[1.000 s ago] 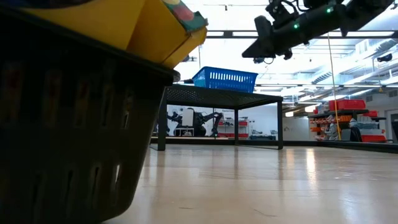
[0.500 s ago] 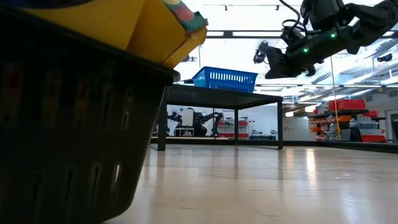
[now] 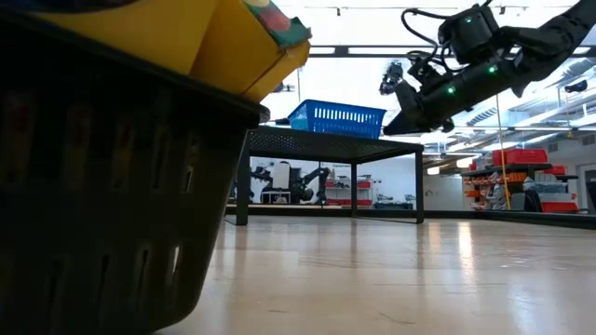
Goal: Pick & Place Office Desk Supplies
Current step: Put the blue bin on the shelf
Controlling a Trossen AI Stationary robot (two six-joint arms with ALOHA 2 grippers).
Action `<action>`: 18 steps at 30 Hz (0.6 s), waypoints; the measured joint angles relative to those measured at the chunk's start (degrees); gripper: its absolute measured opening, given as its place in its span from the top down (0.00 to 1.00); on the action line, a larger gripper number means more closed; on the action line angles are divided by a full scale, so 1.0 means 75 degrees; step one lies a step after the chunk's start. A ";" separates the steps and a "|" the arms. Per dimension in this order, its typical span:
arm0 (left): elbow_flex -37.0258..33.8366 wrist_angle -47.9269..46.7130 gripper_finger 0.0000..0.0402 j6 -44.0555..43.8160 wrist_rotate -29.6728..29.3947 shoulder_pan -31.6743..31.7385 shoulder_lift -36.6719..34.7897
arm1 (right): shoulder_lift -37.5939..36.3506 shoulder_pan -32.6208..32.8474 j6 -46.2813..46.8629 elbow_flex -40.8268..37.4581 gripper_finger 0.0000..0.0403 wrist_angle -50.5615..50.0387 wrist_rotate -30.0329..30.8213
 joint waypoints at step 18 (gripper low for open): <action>0.0000 0.0426 0.60 -0.0846 0.1349 0.1026 0.0786 | 0.0423 0.0333 -0.0124 0.0000 1.00 0.0758 -0.1489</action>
